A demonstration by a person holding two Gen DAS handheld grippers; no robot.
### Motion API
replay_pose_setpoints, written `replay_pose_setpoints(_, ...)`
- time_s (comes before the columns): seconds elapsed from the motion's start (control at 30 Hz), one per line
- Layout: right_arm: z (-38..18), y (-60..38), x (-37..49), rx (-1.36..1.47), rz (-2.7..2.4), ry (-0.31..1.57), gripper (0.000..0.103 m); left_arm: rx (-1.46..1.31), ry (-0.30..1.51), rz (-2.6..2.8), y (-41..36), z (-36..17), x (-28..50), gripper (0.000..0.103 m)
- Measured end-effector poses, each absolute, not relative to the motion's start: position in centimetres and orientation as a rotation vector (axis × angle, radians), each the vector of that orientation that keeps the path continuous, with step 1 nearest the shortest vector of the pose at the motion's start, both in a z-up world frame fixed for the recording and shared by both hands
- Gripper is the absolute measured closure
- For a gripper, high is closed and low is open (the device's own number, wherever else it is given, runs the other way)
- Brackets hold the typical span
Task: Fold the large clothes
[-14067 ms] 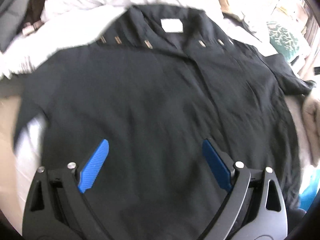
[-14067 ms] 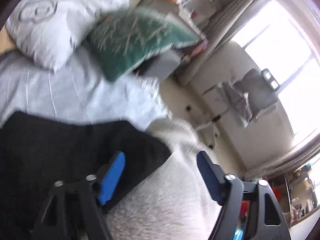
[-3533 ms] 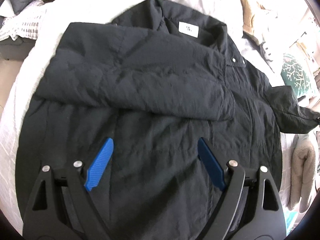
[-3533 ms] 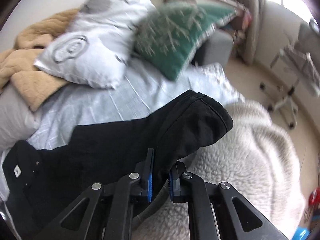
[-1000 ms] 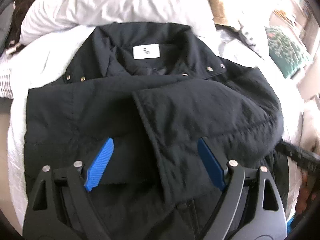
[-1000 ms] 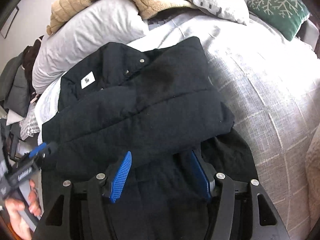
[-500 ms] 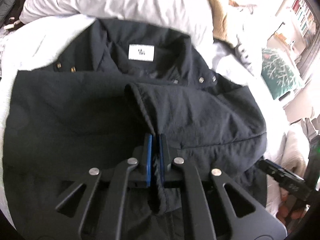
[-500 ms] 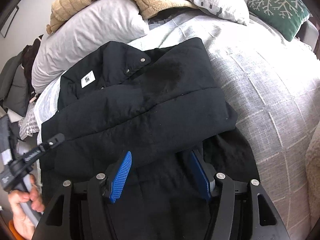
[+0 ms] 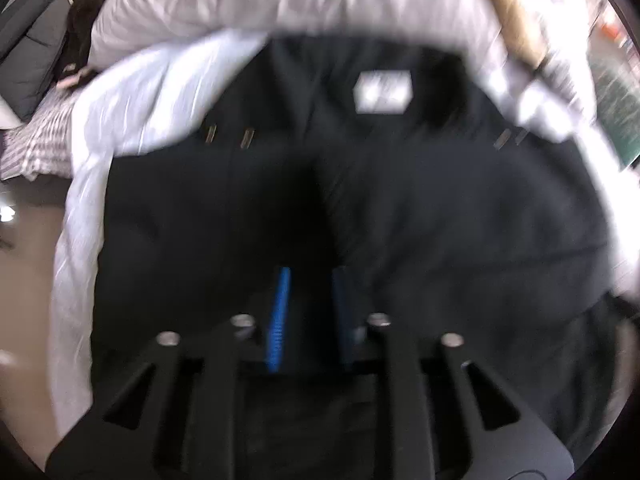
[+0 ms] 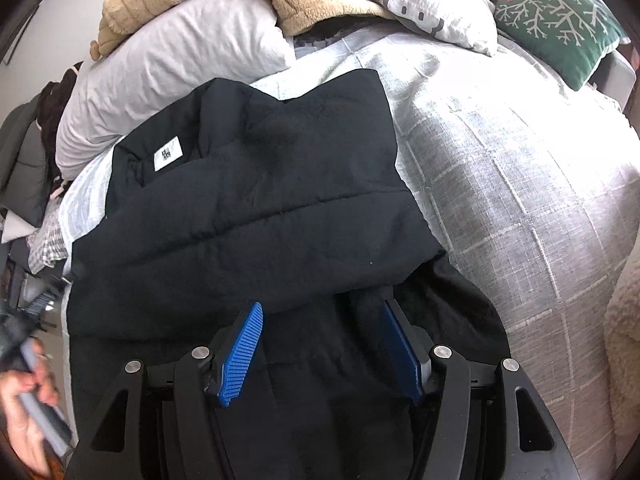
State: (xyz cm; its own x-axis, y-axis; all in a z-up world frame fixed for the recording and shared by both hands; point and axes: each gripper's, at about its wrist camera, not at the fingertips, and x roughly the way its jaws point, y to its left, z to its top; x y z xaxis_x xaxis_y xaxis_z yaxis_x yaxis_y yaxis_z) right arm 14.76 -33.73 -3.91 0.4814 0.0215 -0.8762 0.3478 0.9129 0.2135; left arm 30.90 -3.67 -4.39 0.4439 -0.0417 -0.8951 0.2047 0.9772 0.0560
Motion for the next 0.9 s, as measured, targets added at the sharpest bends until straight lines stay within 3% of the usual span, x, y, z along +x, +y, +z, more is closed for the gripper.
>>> replay_pose_setpoints(0.13, -4.1, -33.8, 14.9, 0.390, -0.209, 1.063, 0.039, 0.091, 1.071, -0.151, -2.3, -4.3, 30.2, 0.049)
replay_pose_setpoints(0.4, -4.0, -33.3, 15.3, 0.365, -0.222, 1.061, 0.039, 0.033, 0.901, -0.232, -3.8, 1.4, 28.7, 0.034)
replay_pose_setpoints(0.9, 0.3, -41.2, 13.3, 0.461, -0.266, 0.871, 0.042, 0.094, 0.790, -0.433, -10.2, 0.8, 29.8, 0.033)
